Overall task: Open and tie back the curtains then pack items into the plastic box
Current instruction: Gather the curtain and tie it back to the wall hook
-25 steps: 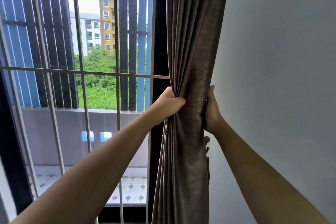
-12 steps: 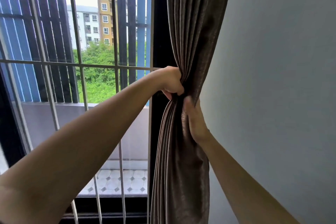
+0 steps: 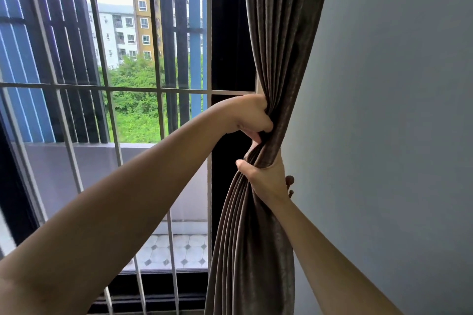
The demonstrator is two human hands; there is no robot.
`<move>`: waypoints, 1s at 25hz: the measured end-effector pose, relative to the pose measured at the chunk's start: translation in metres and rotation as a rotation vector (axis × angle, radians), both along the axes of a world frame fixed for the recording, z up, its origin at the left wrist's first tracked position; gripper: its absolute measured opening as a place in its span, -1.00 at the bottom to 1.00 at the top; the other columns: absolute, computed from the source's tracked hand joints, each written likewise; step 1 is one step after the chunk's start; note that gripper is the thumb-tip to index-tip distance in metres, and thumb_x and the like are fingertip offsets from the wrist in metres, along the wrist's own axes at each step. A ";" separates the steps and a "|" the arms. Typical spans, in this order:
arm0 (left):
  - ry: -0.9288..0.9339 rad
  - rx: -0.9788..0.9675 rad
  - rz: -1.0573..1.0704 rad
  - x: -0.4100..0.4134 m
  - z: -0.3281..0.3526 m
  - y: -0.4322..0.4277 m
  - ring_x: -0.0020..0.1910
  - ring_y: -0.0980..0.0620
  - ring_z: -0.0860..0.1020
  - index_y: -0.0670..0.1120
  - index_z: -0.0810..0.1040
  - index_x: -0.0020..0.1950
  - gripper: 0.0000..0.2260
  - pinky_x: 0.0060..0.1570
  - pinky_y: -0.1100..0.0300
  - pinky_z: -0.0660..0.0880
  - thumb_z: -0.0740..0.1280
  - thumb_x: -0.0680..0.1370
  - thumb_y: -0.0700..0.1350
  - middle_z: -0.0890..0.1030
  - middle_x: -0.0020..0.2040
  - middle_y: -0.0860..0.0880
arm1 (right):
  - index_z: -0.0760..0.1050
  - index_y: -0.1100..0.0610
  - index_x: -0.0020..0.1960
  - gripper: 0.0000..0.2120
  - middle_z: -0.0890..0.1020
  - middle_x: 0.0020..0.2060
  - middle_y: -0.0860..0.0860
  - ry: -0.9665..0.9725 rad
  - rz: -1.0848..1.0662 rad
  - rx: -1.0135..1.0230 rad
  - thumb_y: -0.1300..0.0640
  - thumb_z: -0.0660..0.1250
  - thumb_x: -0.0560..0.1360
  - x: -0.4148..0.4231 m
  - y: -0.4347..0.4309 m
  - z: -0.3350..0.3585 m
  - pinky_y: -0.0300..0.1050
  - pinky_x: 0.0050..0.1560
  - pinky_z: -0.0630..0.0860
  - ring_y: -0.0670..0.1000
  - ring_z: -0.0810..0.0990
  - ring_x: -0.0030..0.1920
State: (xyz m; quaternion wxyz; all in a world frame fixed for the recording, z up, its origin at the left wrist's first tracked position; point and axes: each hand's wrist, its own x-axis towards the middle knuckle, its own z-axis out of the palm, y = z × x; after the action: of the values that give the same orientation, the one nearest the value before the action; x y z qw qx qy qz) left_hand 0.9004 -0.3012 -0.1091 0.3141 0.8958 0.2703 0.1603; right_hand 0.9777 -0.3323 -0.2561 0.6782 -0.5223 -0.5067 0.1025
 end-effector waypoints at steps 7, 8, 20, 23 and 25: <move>-0.642 -0.634 -0.068 -0.017 -0.072 0.022 -0.22 0.05 0.54 -0.15 0.51 0.07 -0.83 -0.12 0.29 0.59 0.23 0.59 -0.08 0.53 -0.15 -0.06 | 0.49 0.17 -0.20 -0.71 0.60 -0.40 -0.20 -0.025 0.051 -0.010 0.21 0.41 0.09 0.089 -0.032 0.004 -0.31 -0.27 0.46 -0.19 0.54 -0.34; -0.706 -0.671 0.056 -0.014 -0.095 0.029 -0.27 0.05 0.51 -0.13 0.52 0.00 -0.86 -0.20 0.31 0.59 0.22 0.60 -0.09 0.51 -0.19 -0.07 | 0.50 0.14 -0.24 -0.76 0.60 -0.42 -0.19 -0.015 0.035 -0.016 0.26 0.40 0.10 0.101 -0.041 0.006 -0.32 -0.30 0.46 -0.20 0.53 -0.37; -0.129 -0.451 0.253 0.110 -0.270 0.053 -0.41 0.01 0.49 -0.23 0.49 -0.23 -0.83 -0.31 0.22 0.51 0.31 0.51 -0.17 0.41 -0.39 -0.02 | 0.48 0.09 -0.24 -0.81 0.50 -0.30 0.09 -0.064 0.001 -0.171 0.32 0.33 0.20 0.195 -0.094 0.033 -0.18 -0.27 0.50 0.00 0.53 -0.28; -0.047 -0.425 0.302 0.135 -0.285 0.053 -0.23 -0.11 0.60 -0.09 0.50 -0.14 -0.92 -0.11 0.07 0.56 0.35 0.49 -0.10 0.57 -0.29 -0.09 | 0.45 0.14 -0.25 -0.84 0.46 -0.29 0.13 -0.103 -0.009 -0.197 0.32 0.33 0.20 0.207 -0.096 0.036 -0.17 -0.28 0.48 0.02 0.51 -0.30; -0.117 -0.501 0.287 0.145 -0.287 0.047 -0.29 -0.01 0.55 -0.12 0.50 -0.01 -0.90 -0.28 0.22 0.50 0.33 0.52 -0.13 0.55 -0.26 -0.07 | 0.44 0.16 -0.25 -0.84 0.47 -0.30 0.12 -0.102 -0.015 -0.201 0.33 0.33 0.20 0.214 -0.097 0.039 -0.18 -0.28 0.49 -0.02 0.51 -0.31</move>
State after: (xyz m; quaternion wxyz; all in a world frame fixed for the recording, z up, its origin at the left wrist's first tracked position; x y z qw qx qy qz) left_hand 1.0451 -0.2546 -0.3961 0.5146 0.7323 0.4070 0.1826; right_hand 1.1913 -0.4297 -0.2175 0.5965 -0.5958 -0.5240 0.1210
